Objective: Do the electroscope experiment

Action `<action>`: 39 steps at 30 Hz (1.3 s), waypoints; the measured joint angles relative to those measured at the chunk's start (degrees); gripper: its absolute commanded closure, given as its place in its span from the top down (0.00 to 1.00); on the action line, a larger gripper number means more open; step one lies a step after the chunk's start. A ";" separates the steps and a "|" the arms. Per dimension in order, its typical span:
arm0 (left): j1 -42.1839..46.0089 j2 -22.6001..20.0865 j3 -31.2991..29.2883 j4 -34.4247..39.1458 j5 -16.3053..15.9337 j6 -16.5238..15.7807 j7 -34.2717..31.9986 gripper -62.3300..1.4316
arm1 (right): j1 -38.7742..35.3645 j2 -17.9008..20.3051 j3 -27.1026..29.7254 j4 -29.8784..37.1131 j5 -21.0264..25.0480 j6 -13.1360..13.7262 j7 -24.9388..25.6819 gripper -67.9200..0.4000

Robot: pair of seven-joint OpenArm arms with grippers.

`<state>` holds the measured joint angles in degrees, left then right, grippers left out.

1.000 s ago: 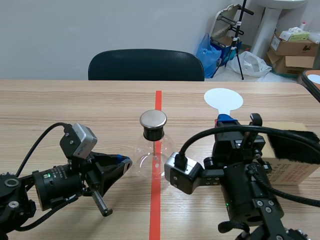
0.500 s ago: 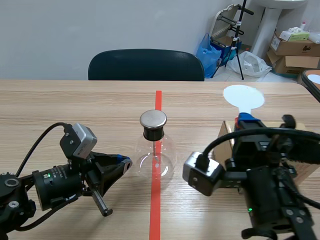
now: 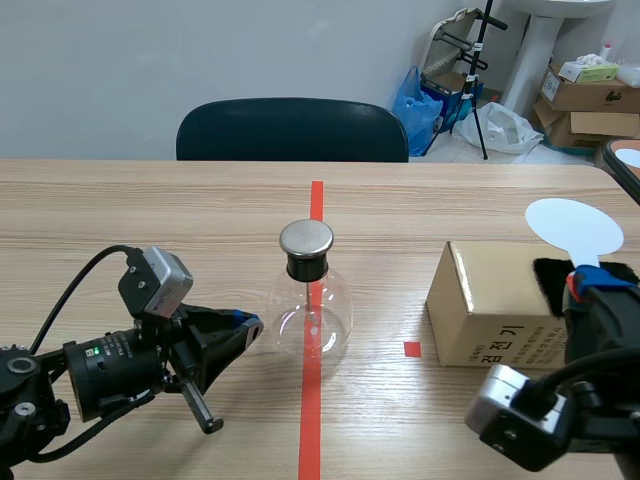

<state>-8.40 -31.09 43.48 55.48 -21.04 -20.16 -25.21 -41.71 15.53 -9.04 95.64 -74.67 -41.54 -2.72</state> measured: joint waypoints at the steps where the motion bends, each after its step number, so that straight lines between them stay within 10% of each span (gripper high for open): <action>1: 0.00 -0.39 0.00 0.00 0.00 0.02 -0.26 0.07 | -0.07 -0.02 1.09 0.00 1.53 0.02 1.33 0.03; 13: 8.39 -13.25 -1.95 10.14 0.26 0.09 -13.53 0.07 | 1.90 -4.79 13.00 -7.63 11.32 0.02 20.15 0.03; 22: 25.90 -17.20 -18.03 23.87 9.33 -0.04 -13.66 0.09 | 7.65 -9.07 19.93 -17.64 11.76 0.02 31.56 0.03; 28: 36.54 -17.66 -29.57 33.83 12.83 -1.05 -13.66 0.31 | 10.45 -9.31 21.35 -23.15 11.98 0.02 35.87 0.03; 32: 44.04 -17.66 -36.48 40.00 15.58 -9.90 -13.68 0.52 | 11.08 -9.31 21.64 -24.63 12.96 0.00 39.45 0.03; 36: 50.21 -17.66 -42.47 44.48 16.09 -17.86 -13.51 0.94 | 11.69 -9.31 22.71 -25.51 14.88 -0.02 41.18 0.03; 39: 51.60 -17.66 -45.35 47.25 15.96 -19.39 -13.46 1.00 | 11.69 -9.31 23.19 -25.53 15.43 0.00 41.90 0.03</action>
<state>43.20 -48.75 -1.87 102.74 -5.08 -39.55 -38.68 -30.02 6.22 14.15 70.11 -59.24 -41.54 39.18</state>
